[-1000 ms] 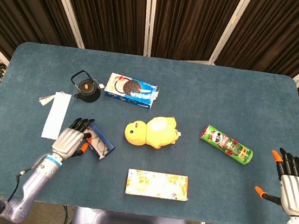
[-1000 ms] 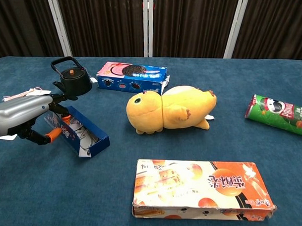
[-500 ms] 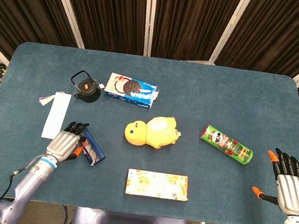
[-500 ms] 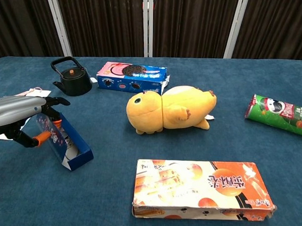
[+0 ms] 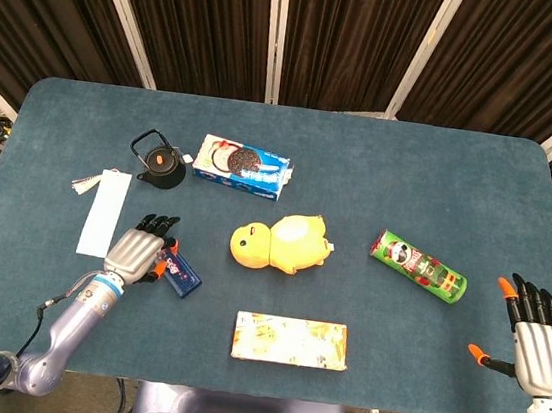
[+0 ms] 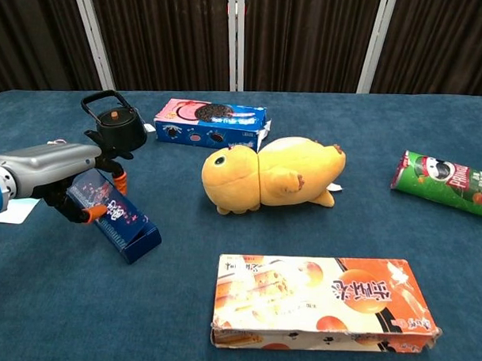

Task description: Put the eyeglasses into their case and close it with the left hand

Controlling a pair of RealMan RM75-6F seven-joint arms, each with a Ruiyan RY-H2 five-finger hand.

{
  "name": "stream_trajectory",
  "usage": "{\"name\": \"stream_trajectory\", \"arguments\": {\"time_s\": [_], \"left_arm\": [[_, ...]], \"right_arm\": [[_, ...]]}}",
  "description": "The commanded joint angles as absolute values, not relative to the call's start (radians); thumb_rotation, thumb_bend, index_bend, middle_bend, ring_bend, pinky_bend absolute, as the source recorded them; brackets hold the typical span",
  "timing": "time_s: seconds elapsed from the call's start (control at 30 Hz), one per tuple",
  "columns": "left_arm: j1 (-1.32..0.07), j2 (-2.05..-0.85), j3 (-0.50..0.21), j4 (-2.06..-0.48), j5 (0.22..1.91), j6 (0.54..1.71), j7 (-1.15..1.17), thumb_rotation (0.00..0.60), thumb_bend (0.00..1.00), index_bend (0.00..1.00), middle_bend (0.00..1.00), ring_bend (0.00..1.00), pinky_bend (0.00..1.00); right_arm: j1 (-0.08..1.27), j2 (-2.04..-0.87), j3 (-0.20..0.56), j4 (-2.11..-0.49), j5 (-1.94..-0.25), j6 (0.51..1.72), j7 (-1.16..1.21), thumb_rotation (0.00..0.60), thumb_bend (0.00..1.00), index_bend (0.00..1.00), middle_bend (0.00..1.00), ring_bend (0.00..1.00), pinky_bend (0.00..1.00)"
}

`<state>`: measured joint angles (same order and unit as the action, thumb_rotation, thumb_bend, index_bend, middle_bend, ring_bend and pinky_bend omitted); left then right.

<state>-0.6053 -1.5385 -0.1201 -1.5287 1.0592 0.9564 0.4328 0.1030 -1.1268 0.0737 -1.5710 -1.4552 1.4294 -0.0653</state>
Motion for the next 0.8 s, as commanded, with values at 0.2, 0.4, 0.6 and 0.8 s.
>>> {"name": "stream_trajectory", "arguments": {"time_s": [0.2, 0.4, 0.6, 0.8], "left_arm": [[-0.607, -1.492, -0.131, -1.562, 1.143, 0.973, 0.328, 0.600, 0.01, 0.00, 0.00, 0.00, 0.00], [-0.631, -1.446, -0.087, -1.540, 1.185, 0.903, 0.321, 0.600, 0.00, 0.04, 0.00, 0.00, 0.00], [-0.645, -1.469, -0.067, -1.481, 1.200, 0.867, 0.298, 0.600, 0.00, 0.14, 0.00, 0.00, 0.00], [-0.661, -1.517, -0.068, -1.414, 1.208, 0.859, 0.287, 0.600, 0.06, 0.25, 0.00, 0.00, 0.00]], "right_arm": [[0.103, -1.126, 0.074, -1.571, -1.452, 1.427, -0.064, 0.600, 0.00, 0.04, 0.00, 0.00, 0.00], [0.103, -1.127, 0.074, -1.574, -1.453, 1.428, -0.068, 0.600, 0.00, 0.04, 0.00, 0.00, 0.00], [0.102, -1.127, 0.075, -1.575, -1.450, 1.430, -0.071, 0.600, 0.00, 0.04, 0.00, 0.00, 0.00], [0.103, -1.126, 0.078, -1.571, -1.443, 1.428, -0.065, 0.600, 0.00, 0.04, 0.00, 0.00, 0.00]]}}
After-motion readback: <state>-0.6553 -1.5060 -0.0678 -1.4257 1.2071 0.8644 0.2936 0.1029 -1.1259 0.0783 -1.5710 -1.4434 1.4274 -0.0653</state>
